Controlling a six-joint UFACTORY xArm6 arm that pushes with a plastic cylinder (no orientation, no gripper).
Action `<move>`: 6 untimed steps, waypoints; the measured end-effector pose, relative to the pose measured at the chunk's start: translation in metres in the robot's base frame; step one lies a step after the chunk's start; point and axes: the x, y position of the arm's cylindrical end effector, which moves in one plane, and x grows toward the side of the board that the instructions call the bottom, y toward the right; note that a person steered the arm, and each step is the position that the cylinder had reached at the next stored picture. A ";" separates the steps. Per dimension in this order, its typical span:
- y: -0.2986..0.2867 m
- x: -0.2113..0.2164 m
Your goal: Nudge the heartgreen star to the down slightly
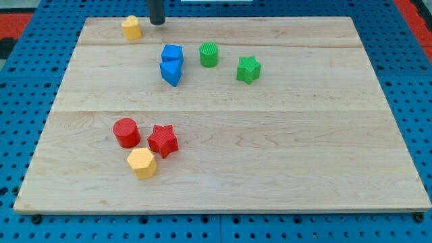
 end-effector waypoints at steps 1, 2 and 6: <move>-0.038 0.005; -0.039 0.026; 0.212 0.129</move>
